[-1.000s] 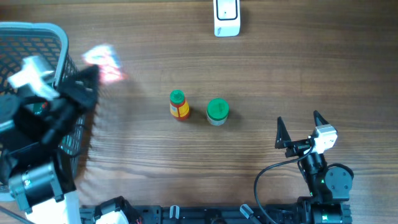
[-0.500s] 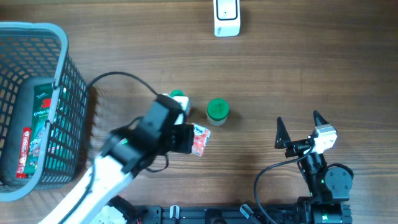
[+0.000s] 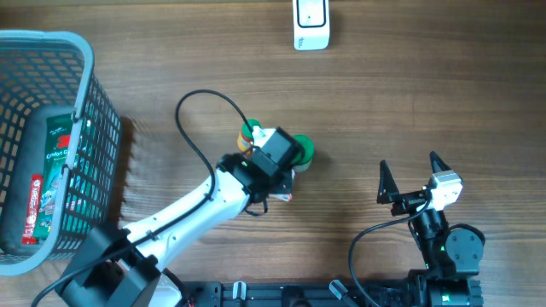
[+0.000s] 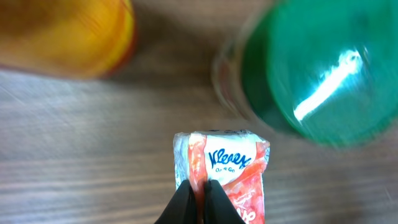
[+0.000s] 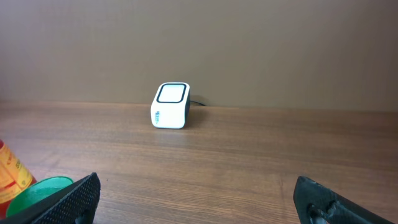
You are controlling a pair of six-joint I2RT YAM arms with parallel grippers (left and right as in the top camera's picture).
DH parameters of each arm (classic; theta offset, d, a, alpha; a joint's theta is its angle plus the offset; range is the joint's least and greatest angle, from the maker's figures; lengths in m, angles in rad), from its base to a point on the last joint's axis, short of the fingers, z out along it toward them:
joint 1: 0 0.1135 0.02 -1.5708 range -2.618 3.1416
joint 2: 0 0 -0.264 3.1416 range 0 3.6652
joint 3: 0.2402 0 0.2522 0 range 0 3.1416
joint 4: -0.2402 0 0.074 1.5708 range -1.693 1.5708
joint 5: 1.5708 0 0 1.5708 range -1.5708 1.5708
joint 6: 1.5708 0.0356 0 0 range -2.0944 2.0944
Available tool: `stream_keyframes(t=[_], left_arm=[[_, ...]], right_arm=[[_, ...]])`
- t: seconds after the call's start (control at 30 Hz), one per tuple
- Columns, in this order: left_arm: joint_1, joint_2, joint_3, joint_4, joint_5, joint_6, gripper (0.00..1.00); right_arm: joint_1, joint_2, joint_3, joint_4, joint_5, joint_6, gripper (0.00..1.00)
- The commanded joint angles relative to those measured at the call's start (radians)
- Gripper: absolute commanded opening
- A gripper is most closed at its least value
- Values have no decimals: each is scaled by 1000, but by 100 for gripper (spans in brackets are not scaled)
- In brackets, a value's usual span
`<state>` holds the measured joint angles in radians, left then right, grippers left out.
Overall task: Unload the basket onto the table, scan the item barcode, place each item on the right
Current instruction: 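Carry the Kleenex pack out and drop it below the jars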
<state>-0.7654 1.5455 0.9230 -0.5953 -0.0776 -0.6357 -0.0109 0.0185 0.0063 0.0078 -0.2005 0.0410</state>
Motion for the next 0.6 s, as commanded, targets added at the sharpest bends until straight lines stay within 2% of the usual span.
stream_keyframes(t=[0.0,0.1,0.23,0.4,0.47,0.5,0.57], left_arm=[[-37,-37,-35,-34,76,-63,4],[-35,-119,-34,-67,-16,-114,4],[1,-266,-34,-74,-165,-112,4],[51,-317,-35,-69,-178,-116,4],[50,-317,-35,-132,-200,-373,4],[50,-317,-35,-203,-225,-584,4],[43,-317,-37,-313,-219,-875,4]], right_arm=[[0,-5,-1,6,5,13,100],[0,-5,-1,6,5,14,100],[0,-5,-1,6,6,13,100],[0,-5,-1,6,5,14,100],[0,-5,-1,6,5,14,100],[0,-5,-1,6,5,14,100],[0,-5,-1,6,5,14,100]])
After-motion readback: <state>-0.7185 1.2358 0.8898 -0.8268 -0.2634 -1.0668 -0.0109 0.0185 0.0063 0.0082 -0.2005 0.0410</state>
